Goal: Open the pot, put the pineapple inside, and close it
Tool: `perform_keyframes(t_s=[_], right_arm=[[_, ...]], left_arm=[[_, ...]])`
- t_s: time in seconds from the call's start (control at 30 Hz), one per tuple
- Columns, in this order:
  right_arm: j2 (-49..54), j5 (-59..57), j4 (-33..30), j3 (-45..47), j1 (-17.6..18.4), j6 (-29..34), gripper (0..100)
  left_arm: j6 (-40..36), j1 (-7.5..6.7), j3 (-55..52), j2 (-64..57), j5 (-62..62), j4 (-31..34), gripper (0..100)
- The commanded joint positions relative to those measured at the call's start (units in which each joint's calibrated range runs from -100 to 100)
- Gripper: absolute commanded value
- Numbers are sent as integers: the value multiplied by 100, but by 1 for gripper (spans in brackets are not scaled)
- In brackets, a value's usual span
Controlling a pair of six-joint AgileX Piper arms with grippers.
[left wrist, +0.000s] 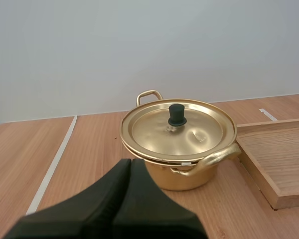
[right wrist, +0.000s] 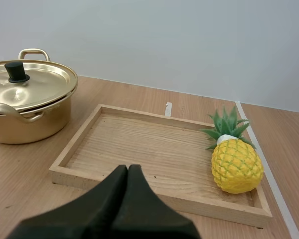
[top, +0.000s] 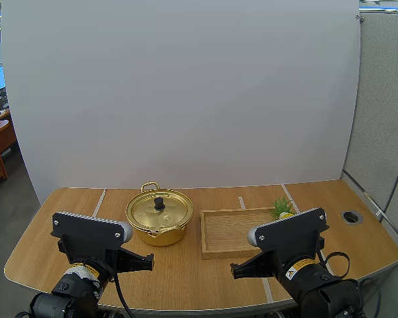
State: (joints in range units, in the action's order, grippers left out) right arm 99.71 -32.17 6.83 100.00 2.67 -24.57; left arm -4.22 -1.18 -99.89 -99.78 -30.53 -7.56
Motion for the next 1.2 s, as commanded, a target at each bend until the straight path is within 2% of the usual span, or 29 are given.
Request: perform_keyframes(t_s=[0.0, 0.93, 1.17], right_arm=[[29, 44, 28, 0, -18, -7, 0], [29, 39, 10, 0, -18, -7, 0], [29, 178, 13, 0, -18, -24, 0]], left_arm=[[-8, 4, -11, -22, 120, 11, 0], [22, 4, -11, -22, 120, 11, 0], [577, 4, 46, -22, 102, 11, 0]])
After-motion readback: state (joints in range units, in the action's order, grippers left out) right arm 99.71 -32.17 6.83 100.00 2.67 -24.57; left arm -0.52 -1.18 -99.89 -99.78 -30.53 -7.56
